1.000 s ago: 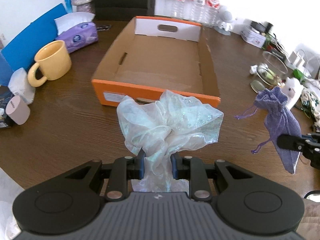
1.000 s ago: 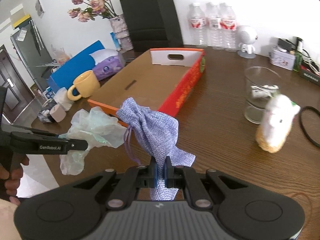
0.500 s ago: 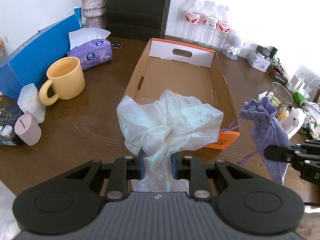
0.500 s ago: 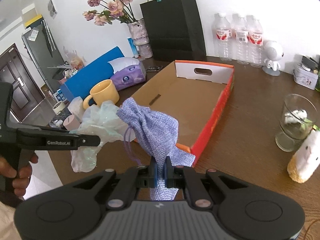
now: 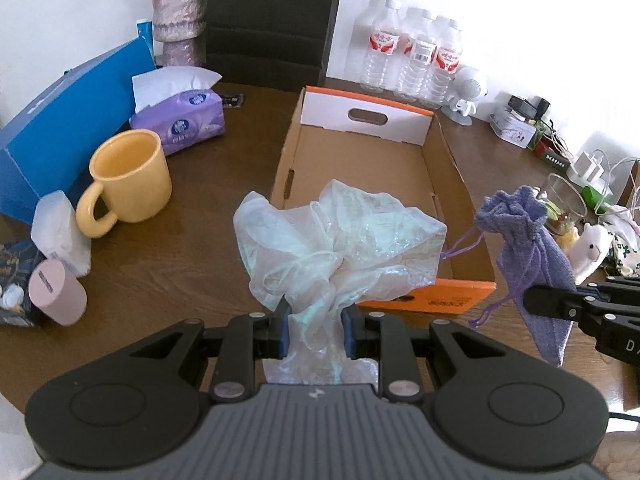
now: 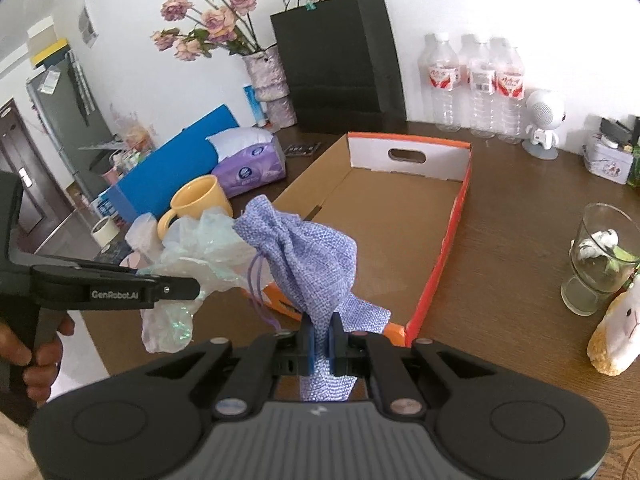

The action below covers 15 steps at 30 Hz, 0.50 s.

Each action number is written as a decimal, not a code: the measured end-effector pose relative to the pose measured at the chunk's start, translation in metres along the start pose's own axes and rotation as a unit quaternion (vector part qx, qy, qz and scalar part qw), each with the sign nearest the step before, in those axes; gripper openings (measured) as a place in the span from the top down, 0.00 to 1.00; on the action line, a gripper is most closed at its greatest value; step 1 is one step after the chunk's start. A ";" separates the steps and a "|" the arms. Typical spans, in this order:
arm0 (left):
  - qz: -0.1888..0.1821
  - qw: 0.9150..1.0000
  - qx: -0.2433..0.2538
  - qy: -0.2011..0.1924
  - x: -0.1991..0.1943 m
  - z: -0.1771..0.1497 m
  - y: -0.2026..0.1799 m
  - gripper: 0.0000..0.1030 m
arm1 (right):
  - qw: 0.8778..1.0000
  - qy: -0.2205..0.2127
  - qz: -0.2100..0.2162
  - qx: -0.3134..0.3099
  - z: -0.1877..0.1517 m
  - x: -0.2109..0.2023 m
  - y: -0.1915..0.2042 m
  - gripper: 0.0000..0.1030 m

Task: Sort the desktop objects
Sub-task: 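Carry the plastic bag with the left tool and the lilac pouch with the right tool over the orange box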

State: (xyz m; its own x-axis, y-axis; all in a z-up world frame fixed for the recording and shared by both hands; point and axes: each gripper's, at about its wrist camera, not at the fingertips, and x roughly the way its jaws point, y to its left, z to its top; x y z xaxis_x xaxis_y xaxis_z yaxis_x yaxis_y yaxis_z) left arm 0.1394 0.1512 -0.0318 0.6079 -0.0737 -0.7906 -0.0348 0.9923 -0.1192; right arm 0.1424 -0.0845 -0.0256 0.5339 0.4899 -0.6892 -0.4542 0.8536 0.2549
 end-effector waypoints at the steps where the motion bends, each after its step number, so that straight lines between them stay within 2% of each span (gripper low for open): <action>1: -0.003 1.000 0.003 -0.001 0.001 0.003 0.002 0.77 | 1.000 -0.002 -0.002 0.002 0.001 0.001 0.002 0.95; 15: -0.071 0.996 0.047 -0.014 0.018 0.041 0.008 0.76 | 0.998 -0.028 -0.056 0.022 0.027 0.010 0.025 0.95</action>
State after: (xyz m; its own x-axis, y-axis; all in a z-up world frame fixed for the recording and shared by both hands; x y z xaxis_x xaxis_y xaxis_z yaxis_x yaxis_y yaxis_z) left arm 0.1830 0.1622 -0.0225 0.6236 -0.2116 -0.7526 0.1270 0.9773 -0.1695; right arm 0.1557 -0.0537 -0.0084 0.6190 0.3986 -0.6767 -0.3583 0.9101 0.2083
